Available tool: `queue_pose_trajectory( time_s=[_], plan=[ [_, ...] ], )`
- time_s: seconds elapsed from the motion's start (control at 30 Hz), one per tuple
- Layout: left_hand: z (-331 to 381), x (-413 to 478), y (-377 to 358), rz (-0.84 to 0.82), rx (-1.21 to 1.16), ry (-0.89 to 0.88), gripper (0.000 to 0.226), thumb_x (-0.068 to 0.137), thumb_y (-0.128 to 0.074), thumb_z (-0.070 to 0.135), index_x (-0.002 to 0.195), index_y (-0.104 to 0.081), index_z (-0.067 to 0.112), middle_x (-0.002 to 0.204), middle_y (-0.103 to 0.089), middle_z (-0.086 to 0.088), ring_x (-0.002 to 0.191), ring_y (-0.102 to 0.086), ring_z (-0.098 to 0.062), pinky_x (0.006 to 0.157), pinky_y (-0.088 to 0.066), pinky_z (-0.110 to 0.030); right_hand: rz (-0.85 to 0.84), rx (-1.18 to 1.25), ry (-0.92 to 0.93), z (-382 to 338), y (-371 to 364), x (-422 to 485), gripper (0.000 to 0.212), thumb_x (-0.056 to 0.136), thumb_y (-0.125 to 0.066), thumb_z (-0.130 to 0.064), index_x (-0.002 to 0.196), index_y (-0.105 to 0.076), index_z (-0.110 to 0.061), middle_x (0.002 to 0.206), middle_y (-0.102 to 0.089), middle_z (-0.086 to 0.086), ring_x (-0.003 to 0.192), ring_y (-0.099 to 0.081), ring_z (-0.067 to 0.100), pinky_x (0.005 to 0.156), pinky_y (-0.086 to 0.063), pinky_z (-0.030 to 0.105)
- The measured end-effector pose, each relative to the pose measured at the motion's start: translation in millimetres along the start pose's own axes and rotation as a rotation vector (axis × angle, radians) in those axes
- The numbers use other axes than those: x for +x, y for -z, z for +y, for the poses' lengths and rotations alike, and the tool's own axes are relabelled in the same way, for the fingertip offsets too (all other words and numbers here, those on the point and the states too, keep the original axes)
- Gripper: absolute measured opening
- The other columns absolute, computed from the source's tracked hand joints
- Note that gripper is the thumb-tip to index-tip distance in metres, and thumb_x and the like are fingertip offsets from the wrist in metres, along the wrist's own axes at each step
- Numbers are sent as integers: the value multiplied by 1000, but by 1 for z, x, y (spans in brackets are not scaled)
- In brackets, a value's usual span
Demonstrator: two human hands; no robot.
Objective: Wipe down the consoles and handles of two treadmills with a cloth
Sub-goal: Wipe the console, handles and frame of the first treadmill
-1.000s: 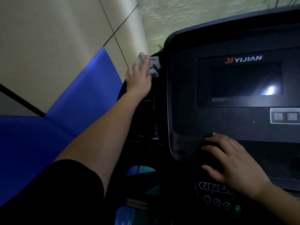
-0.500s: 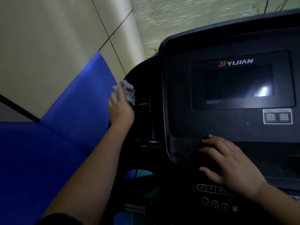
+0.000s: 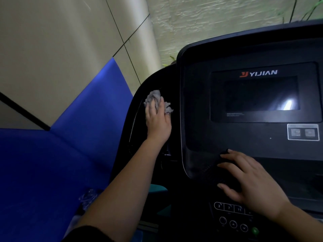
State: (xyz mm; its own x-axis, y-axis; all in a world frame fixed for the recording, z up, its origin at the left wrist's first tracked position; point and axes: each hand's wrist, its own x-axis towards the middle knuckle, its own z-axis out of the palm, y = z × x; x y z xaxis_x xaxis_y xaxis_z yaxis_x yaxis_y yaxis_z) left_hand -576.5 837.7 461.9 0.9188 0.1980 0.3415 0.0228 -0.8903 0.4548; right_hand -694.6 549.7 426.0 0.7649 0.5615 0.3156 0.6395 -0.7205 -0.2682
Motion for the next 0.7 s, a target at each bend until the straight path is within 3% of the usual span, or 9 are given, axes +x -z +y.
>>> queue_pose_trajectory(
  time_s=[0.2, 0.33, 0.43, 0.6, 0.7],
  plan=[
    [11, 30, 4, 59, -9, -95, 60, 95, -39, 10, 150, -20, 24, 153, -23, -9, 142, -16, -28, 116, -20, -45, 2, -3, -4, -1, 1, 1, 48, 80, -56, -58, 111, -64, -22, 126, -56, -1, 131, -46, 20, 101, -43, 41],
    [22, 48, 12, -42, -176, -219, 66, 94, -40, 5, 151, -13, 26, 147, -33, -11, 139, -25, -23, 115, -22, -36, 12, -6, -5, -1, 0, 0, 48, 80, -56, -57, 110, -65, -21, 125, -56, -1, 130, -46, 20, 102, -42, 40],
    [7, 51, 18, -120, -87, -303, 67, 91, -40, 1, 151, -17, 17, 152, -28, -8, 143, -20, -21, 118, -20, -41, 8, -10, 0, -1, 0, 1, 48, 81, -55, -58, 110, -64, -21, 126, -55, 0, 131, -46, 20, 103, -41, 40],
    [-23, 9, 17, -34, -48, -69, 65, 95, -40, 11, 152, -11, 21, 159, -14, 0, 146, -9, -18, 120, -11, -36, 9, -7, -2, -1, 0, 0, 49, 82, -54, -58, 111, -64, -21, 126, -55, -1, 131, -45, 19, 104, -40, 39],
    [-34, -28, 13, 2, -74, 41, 67, 94, -41, 6, 152, -10, 21, 159, -11, 2, 146, -6, -15, 119, -8, -30, 5, -10, 0, -1, 0, 0, 49, 81, -54, -58, 112, -64, -21, 126, -55, -1, 131, -45, 19, 104, -40, 39]
  ],
)
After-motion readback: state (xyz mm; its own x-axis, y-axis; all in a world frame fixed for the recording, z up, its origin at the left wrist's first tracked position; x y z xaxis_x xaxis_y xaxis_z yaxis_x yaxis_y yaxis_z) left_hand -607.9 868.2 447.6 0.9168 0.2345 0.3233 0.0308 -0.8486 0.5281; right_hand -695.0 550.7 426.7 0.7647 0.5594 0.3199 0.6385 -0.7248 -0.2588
